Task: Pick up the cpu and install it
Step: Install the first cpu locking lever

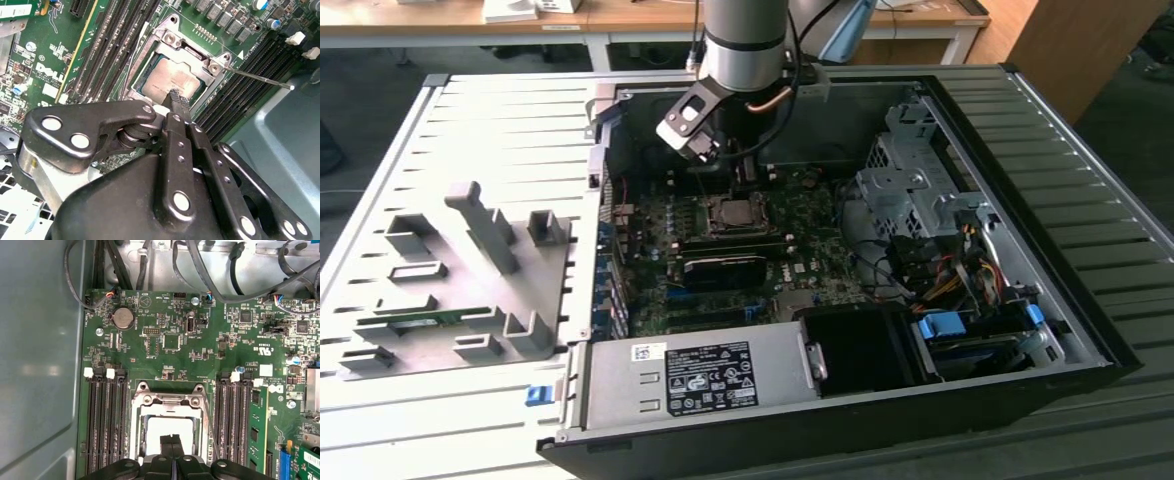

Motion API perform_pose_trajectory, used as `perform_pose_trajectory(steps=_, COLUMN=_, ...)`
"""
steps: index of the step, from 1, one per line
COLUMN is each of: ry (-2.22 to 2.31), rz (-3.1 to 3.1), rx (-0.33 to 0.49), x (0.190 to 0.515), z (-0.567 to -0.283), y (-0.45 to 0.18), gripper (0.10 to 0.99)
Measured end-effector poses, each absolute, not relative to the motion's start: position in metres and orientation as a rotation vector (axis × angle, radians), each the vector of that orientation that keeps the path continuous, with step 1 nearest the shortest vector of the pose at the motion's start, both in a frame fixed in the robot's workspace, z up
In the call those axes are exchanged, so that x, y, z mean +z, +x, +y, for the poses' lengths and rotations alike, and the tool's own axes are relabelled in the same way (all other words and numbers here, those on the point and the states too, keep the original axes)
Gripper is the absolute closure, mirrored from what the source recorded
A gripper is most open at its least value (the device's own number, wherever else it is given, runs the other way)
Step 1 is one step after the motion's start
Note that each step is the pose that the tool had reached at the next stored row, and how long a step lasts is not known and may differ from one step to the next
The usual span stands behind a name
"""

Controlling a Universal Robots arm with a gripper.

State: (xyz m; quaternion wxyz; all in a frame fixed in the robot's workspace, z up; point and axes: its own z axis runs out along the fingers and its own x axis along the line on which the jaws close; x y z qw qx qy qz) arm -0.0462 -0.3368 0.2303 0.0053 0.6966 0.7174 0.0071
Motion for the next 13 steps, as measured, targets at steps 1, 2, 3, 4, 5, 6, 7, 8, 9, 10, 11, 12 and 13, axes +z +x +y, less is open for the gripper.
perform_pose_trajectory(steps=1, ry=2.181, rz=2.246, rx=0.022, x=0.2308, z=-0.3368, y=-0.0462, gripper=0.98)
perform_pose_trajectory(steps=2, ry=2.181, rz=2.246, rx=0.022, x=0.2313, z=-0.3368, y=-0.0462, gripper=0.98)
perform_pose_trajectory(steps=3, ry=2.181, rz=2.246, rx=0.023, x=0.2316, z=-0.3368, y=-0.0462, gripper=0.98)
perform_pose_trajectory(steps=4, ry=2.181, rz=2.246, rx=0.023, x=0.2318, z=-0.3368, y=-0.0462, gripper=0.98)
perform_pose_trajectory(steps=5, ry=2.181, rz=2.246, rx=0.023, x=0.232, z=-0.3368, y=-0.0462, gripper=0.98)
perform_pose_trajectory(steps=6, ry=2.182, rz=2.246, rx=0.023, x=0.2322, z=-0.3368, y=-0.0462, gripper=0.98)
perform_pose_trajectory(steps=7, ry=2.181, rz=2.246, rx=0.023, x=0.2324, z=-0.3368, y=-0.0462, gripper=0.98)
perform_pose_trajectory(steps=8, ry=2.182, rz=2.246, rx=0.023, x=0.2324, z=-0.3368, y=-0.0462, gripper=0.98)
perform_pose_trajectory(steps=9, ry=2.182, rz=2.246, rx=0.023, x=0.2325, z=-0.3368, y=-0.0462, gripper=0.98)
perform_pose_trajectory(steps=10, ry=2.182, rz=2.246, rx=0.023, x=0.2327, z=-0.3368, y=-0.0462, gripper=0.98)
perform_pose_trajectory(steps=11, ry=2.182, rz=2.246, rx=0.023, x=0.233, z=-0.3368, y=-0.0462, gripper=0.98)
perform_pose_trajectory(steps=12, ry=2.182, rz=2.246, rx=0.023, x=0.2332, z=-0.3368, y=-0.0462, gripper=0.98)
perform_pose_trajectory(steps=13, ry=2.182, rz=2.247, rx=0.023, x=0.2334, z=-0.3368, y=-0.0462, gripper=0.98)
